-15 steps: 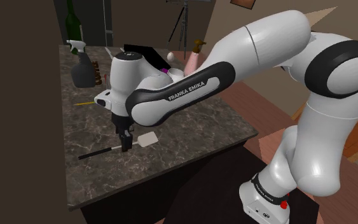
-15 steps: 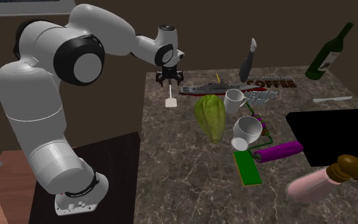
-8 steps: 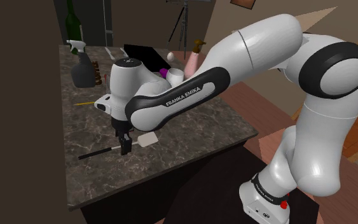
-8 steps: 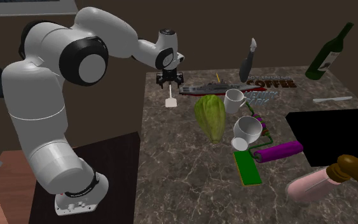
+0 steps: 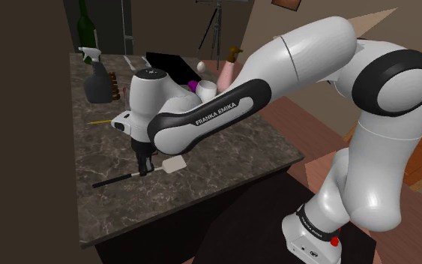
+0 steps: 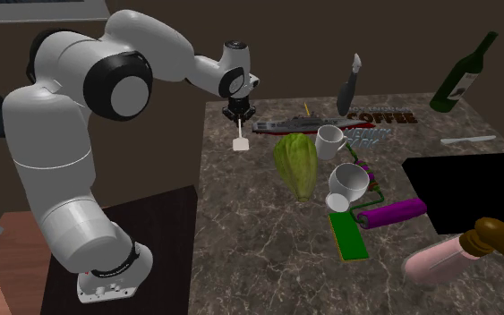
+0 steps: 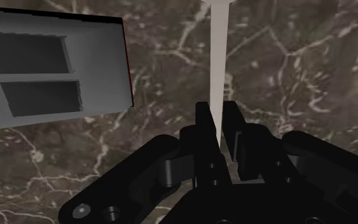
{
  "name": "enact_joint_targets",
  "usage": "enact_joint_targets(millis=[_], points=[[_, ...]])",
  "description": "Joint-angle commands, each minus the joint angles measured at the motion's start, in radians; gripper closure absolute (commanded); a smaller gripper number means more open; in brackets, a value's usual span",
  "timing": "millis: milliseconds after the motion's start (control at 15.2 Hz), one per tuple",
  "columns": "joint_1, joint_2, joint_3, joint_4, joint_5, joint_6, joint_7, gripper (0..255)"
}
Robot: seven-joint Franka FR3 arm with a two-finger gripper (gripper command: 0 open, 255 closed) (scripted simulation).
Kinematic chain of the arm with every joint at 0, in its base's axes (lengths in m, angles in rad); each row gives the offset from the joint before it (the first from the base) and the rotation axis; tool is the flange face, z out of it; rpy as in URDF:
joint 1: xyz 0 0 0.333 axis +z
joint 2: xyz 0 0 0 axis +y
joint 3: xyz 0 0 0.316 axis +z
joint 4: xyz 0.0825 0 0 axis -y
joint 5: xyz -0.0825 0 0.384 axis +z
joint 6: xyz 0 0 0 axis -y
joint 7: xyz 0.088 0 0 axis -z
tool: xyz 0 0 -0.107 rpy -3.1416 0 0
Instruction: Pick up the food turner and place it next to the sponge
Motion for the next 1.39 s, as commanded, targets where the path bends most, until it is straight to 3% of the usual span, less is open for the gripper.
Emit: enact_joint_targets(millis=[0, 264, 1320], points=[[0.0, 0.0, 0.0, 0.0, 0.0, 0.0, 0.0, 255], [0.0, 0.0, 0.0, 0.0, 0.0, 0.0, 0.0, 255], [-0.008, -0.109, 0.009, 0.078, 0.024, -0.185, -0.01, 255]])
